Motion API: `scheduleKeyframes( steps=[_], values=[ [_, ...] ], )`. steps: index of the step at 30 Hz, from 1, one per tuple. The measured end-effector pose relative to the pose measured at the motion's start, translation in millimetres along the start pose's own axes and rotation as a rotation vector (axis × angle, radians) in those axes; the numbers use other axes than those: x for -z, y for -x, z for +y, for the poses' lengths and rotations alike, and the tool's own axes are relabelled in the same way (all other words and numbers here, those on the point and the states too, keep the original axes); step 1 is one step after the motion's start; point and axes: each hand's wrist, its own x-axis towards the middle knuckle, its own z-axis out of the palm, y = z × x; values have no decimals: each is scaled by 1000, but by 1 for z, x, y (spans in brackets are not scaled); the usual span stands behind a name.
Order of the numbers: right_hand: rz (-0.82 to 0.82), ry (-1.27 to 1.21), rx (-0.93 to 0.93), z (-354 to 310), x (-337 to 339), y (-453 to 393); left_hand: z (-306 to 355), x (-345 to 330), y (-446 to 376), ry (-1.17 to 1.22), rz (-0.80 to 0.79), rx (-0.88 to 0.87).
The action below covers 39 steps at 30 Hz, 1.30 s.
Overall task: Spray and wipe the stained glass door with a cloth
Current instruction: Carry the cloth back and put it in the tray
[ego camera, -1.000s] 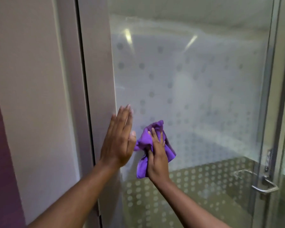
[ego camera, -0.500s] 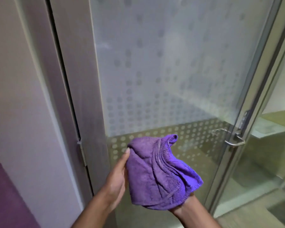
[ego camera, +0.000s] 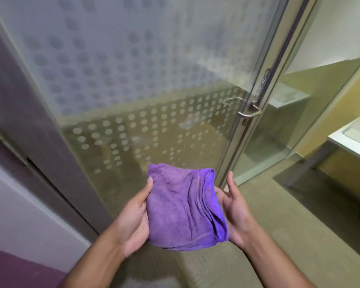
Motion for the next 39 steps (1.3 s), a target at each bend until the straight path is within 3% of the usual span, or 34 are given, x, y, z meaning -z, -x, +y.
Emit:
scheduleKeyframes(
  steps=[6,11,13,17,20,23,26,32,36,39],
  values=[
    [169,401,232,-18,62,0,-26,-24,-28,-37,2,197],
    [212,352,169,-42,109,-5,-50,-47,-62,-62,81,312],
    [199,380,137,-47,126,-5,-62,-54,-73,-93,61,328],
    [220,425,167,-55,155,-1,-82,-69,-90,-201,-123,292],
    [307,412,245,-72,174,0,-97,-79,-106,-347,-64,236],
    [294,374,338,-101,197,5,-107,-87,-124,-424,-63,218],
    [327,553,339,-123,219,11,-120,-102,-140,-510,-45,240],
    [456,945,592,-152,253,21,-143,-146,-171,-661,-155,273],
    [482,991,627,-172,281,33,-158,-171,-197,-644,-270,347],
    [417,863,629,-190,293,43,-168,-183,-215,-569,-310,342]
  ],
)
